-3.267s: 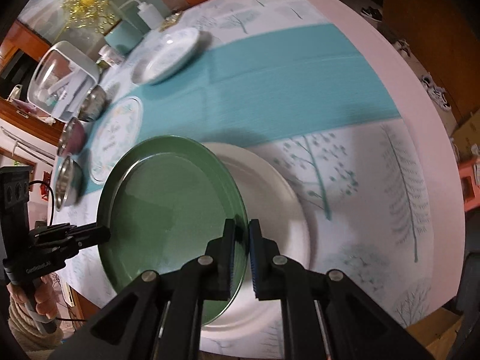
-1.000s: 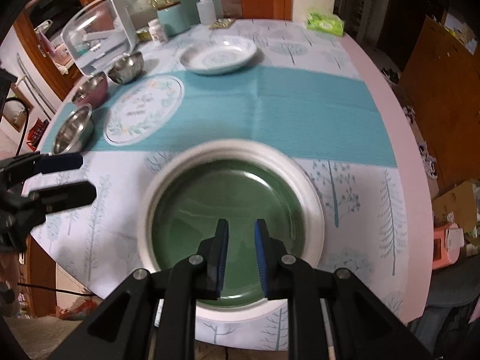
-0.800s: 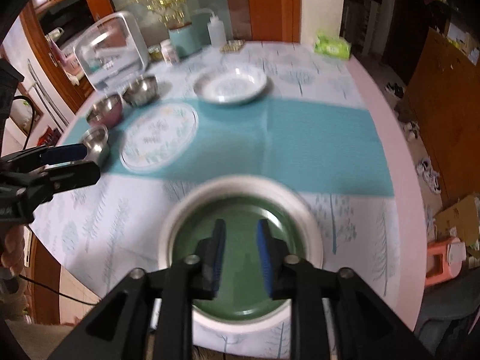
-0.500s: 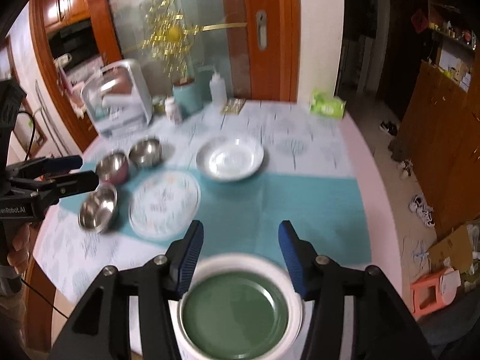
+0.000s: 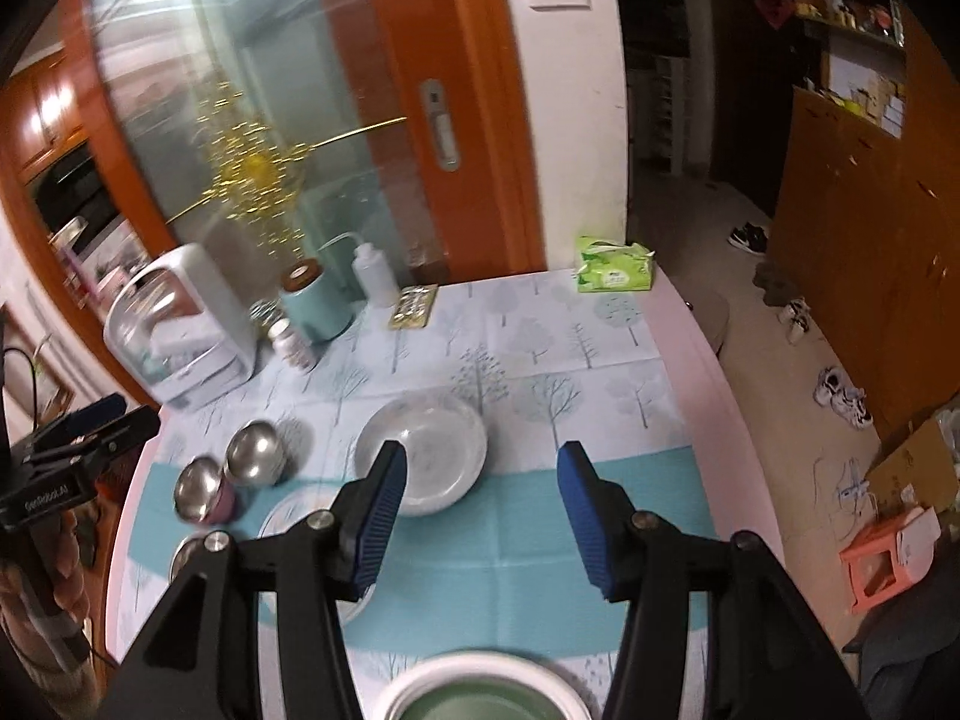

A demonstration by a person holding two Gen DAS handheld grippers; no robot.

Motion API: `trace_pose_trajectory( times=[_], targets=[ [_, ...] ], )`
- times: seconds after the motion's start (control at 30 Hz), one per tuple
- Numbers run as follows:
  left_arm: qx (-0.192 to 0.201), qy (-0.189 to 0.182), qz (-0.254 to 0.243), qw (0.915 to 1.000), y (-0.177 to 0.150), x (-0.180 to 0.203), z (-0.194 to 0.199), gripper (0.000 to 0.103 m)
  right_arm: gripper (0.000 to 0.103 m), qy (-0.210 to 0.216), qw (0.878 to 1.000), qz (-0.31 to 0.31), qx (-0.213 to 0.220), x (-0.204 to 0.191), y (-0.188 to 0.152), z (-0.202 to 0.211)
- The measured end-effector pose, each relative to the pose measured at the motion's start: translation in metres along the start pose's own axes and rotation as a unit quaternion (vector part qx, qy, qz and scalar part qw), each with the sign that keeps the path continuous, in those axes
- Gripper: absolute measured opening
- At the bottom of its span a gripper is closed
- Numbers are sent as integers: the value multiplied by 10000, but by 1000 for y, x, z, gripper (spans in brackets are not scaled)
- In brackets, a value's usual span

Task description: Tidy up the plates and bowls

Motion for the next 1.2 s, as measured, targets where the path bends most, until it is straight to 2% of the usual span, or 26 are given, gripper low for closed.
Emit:
trace_pose_trajectory(
  times=[0.1,0.17,0.33,0.47,0.6,0.8,0.87,1.0,1.1,1.2],
  targets=[
    [-140,107,281,9995,11,-22,-41,86,53,-5,9997,-118,-230,2,14,-38],
    [-382,117,545,9977,11,-39,-79,86,53,13,9991,-169,-381,2,18,-60],
    [-935,306,840,9916,-11,-64,-157,86,53,-139,9958,-80,-896,-6,16,-129],
    [-1444,201,1094,9832,-36,-73,-216,86,53,-50,9913,-71,-1314,-15,5,-181],
    [-1729,157,1016,9796,-56,-70,-256,86,53,63,9855,-9,-1694,-28,-11,-226],
    [-1914,94,922,9771,-71,-67,-285,85,53,105,9759,110,-2177,-41,-36,-275],
    [-1941,27,944,9764,-74,-68,-292,82,50,142,9736,83,-2278,-42,-41,-286],
    [-2069,-249,1068,9722,-78,-71,-301,62,31,299,9674,6,-2515,-44,-48,-301],
    [-2170,-477,1232,9672,-83,-74,-306,49,26,384,9645,-18,-2614,-45,-54,-307],
    [-2229,-688,1352,9630,-89,-76,-310,39,14,489,9608,-62,-2727,-47,-58,-313]
  ],
)
Point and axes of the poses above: each gripper's, at about its wrist camera, not at the fingertips, and z roughly against the way its jaws point, x to its right, y to its top, the point moved 3 cm from there along -z, roughly the way its jaws point, and after that the axes turned 9 degrees about -y, right-handed, at the moved point
